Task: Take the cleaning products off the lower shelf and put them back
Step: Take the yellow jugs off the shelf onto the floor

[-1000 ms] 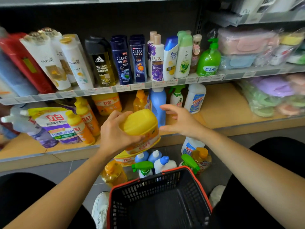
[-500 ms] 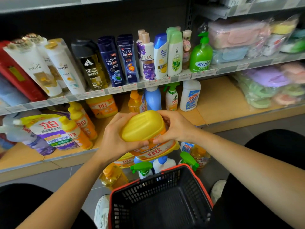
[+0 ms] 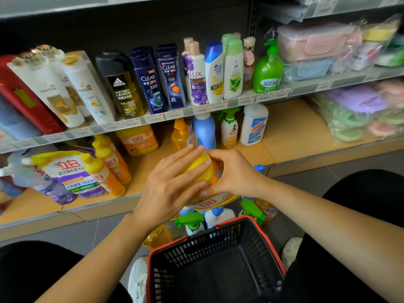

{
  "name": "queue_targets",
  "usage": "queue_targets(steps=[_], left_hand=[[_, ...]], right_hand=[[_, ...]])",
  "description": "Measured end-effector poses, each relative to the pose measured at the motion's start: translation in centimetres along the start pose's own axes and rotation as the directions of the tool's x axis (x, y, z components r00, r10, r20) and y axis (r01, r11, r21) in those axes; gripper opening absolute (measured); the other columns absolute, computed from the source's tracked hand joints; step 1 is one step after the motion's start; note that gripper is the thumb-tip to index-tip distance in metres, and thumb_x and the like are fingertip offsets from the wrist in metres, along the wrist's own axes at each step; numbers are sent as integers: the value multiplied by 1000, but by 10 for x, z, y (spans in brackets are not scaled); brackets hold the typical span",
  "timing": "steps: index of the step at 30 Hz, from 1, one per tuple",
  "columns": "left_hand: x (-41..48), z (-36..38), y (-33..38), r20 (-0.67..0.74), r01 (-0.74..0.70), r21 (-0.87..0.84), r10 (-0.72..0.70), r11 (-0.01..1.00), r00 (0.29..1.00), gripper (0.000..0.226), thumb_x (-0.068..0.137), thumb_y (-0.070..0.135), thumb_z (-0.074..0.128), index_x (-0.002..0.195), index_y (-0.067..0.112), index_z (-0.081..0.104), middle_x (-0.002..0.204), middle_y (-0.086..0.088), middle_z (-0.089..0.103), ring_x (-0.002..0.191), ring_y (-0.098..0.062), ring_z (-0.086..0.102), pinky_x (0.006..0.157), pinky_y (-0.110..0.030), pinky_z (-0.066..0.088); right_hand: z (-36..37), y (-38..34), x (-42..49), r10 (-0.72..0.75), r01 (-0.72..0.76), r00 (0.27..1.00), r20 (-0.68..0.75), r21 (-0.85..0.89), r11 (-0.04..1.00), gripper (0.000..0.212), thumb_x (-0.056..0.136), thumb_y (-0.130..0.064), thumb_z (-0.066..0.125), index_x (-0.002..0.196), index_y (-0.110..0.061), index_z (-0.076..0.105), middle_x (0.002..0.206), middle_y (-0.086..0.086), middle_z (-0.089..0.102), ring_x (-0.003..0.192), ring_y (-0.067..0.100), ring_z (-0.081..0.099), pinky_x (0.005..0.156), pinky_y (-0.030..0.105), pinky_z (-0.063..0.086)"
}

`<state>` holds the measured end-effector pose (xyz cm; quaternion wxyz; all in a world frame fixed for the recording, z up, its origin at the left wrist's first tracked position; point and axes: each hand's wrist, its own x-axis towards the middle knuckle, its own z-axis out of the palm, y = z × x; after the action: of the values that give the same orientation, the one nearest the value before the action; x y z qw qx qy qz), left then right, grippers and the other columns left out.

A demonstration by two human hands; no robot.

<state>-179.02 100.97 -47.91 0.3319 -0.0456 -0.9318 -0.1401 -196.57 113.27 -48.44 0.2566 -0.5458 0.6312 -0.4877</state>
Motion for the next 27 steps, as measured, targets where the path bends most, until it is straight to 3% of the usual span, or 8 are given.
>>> queue_targets(steps=[6,9,13,16,20,24,27], left_hand=[[-8,2,-7,-148,-7,2,7,1000,989,36,93,14,74,127,4,67,139,-13,61,135,-28,55,102,-49,52],[-11,2,-9,-233,94,-39,-101,995,967,34,89,16,79,120,5,72,129,-10,68,123,-22,65,94,-46,57],[-9,0,-11,-249,310,-131,-334,942,909,31,86,31,80,110,12,77,117,-2,72,112,-19,66,90,-42,56],[-4,-2,-11,-174,513,-324,-583,795,793,33,81,50,75,98,23,71,104,7,64,104,-12,60,88,-39,52],[-2,1,-12,24,671,-541,-788,507,615,44,69,58,75,94,25,62,111,-4,59,112,-22,57,91,-46,50],[1,1,-14,99,691,-618,-834,375,543,44,72,50,83,89,15,61,99,-5,63,97,-19,57,76,-36,44],[1,0,-15,109,672,-655,-838,345,535,34,78,38,81,87,11,62,91,-1,64,91,-18,58,74,-35,45]], right_hand=[[-1,3,4,39,-39,999,-16,41,998,74,61,-12,95,128,-15,64,114,-2,73,107,12,69,92,35,57],[-3,6,6,72,-69,996,-56,48,996,77,60,-15,96,130,-15,63,117,-2,73,109,12,68,94,42,56],[-5,4,6,71,-72,992,-99,2,997,77,59,-20,97,129,-18,64,116,-6,73,108,8,68,93,41,56],[-6,2,6,60,-63,994,-92,-31,998,79,59,-20,97,130,-17,63,118,-6,72,109,7,67,94,38,56],[-6,0,4,55,-57,996,-69,-31,998,79,60,-20,96,131,-17,62,119,-6,71,110,7,66,94,34,55],[-4,0,3,57,-60,997,-50,-46,997,77,59,-20,97,129,-21,62,119,-8,71,110,5,65,94,28,54],[-4,0,2,55,-58,997,-45,-62,996,77,58,-19,97,126,-30,61,118,-10,70,110,2,64,92,21,52]])
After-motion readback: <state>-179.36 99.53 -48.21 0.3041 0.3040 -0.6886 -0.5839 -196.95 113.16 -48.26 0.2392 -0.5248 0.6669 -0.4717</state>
